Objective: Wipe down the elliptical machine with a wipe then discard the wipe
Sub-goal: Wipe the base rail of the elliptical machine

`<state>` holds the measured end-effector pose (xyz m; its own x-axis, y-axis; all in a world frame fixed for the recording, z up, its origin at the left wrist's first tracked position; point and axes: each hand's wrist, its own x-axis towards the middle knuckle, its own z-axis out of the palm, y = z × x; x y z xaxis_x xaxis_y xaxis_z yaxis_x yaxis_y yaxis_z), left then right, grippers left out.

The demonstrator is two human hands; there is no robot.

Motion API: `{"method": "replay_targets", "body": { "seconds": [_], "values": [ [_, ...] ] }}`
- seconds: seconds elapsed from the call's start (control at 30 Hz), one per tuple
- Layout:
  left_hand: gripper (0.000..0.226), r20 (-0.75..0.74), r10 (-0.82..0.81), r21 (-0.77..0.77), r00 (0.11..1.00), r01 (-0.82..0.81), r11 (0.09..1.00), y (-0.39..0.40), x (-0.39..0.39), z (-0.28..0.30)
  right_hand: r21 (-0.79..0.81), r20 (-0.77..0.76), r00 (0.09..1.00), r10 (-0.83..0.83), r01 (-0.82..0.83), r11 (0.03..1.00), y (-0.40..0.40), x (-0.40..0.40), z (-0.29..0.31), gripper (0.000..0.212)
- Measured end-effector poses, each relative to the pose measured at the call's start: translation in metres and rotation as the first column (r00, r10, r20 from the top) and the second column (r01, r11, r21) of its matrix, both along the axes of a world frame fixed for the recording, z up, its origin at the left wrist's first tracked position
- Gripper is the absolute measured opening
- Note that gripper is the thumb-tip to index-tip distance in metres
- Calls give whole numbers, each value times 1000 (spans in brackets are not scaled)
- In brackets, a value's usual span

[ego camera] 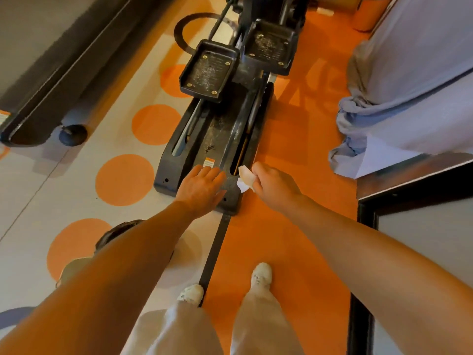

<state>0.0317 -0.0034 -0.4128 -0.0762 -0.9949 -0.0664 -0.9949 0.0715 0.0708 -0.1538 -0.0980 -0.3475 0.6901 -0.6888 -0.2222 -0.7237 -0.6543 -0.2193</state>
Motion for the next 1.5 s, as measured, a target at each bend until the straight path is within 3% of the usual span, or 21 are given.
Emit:
{"method": "replay_targets", "body": {
  "seconds": [0.37, 0.83, 1.07, 1.37, 1.5],
  "values": [
    [51, -40, 267, -15, 963, -268, 963, -45, -39, -13, 60, -37, 961, 275, -273, 960, -91, -11, -15, 16],
    [45, -130, 526, 64, 840, -522, 850, -73, -4, -79, 87, -83, 900, 427, -420, 903, -166, 57, -95, 16],
    [42, -116, 633, 90, 765, -627, 774, -90, -14, -113, 89, -90, 794, 601, -595, 799, -197, 79, -141, 13],
    [45, -91, 792, 106, 604, -785, 610, -116, -64, -178, 79, -61, 537, 842, -838, 540, -235, 76, -215, 22],
    [46, -110, 837, 143, 536, -825, 547, -120, -86, -218, 73, -38, 472, 881, -878, 473, -246, 69, -259, 26]
  ]
}}
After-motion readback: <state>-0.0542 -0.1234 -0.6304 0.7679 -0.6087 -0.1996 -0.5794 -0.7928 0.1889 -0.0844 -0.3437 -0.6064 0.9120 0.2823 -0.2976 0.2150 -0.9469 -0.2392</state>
